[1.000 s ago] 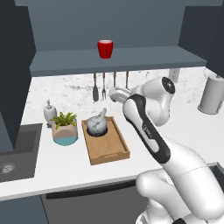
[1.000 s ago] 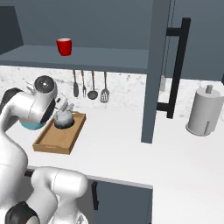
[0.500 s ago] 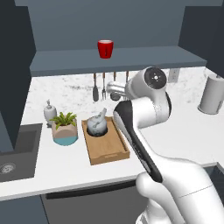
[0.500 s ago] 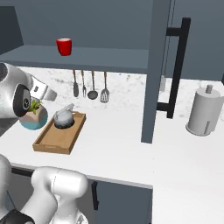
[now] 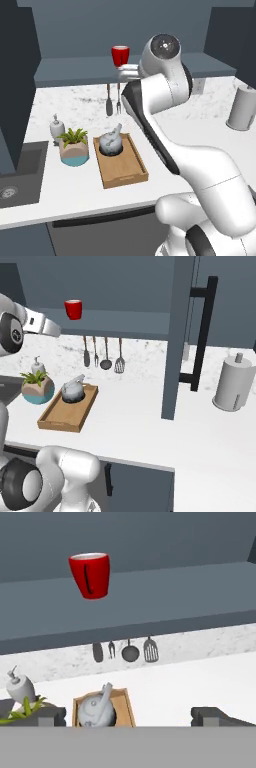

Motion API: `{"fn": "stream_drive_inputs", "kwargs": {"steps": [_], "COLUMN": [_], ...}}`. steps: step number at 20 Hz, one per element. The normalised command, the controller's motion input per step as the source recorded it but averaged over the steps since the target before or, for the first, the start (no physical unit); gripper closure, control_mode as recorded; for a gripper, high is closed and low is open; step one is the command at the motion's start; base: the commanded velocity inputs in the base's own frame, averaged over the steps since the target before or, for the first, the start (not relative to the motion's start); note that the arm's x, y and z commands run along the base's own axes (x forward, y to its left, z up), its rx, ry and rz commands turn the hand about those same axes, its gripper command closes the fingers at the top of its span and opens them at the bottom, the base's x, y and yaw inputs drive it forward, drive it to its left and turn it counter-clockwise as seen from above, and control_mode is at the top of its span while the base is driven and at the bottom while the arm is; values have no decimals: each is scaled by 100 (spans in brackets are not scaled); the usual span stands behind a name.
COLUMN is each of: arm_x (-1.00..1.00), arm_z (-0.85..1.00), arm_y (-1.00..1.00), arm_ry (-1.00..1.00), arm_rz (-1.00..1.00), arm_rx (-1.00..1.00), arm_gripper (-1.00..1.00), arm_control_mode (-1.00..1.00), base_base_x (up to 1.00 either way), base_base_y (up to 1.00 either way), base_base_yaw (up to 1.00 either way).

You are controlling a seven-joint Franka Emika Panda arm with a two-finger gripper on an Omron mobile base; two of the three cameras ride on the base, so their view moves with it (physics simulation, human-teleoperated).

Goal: Pick the kettle from the counter and place it on the tray. Then pick the mug from the cabinet and place it on the tray. Then close the cabinet doors.

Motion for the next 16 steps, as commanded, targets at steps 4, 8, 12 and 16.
{"fn": "stream_drive_inputs", "kwargs": {"steps": [4, 8, 12, 16], "arm_x": [29, 51, 58, 49], "arm_z": [12, -24, -6, 1], "arm_y": [0, -14, -12, 0], "arm_ry": [2, 0, -6, -14], "arm_rz": [0, 0, 2, 1], "arm_rx": [-5, -2, -1, 0], "arm_gripper": [-100, -100, -100, -100], "arm_control_mode": [-100, -100, -100, -100], "base_base_x": [0, 0, 0, 0], "base_base_y": [0, 0, 0, 0], "base_base_yaw": [0, 0, 0, 0]}}
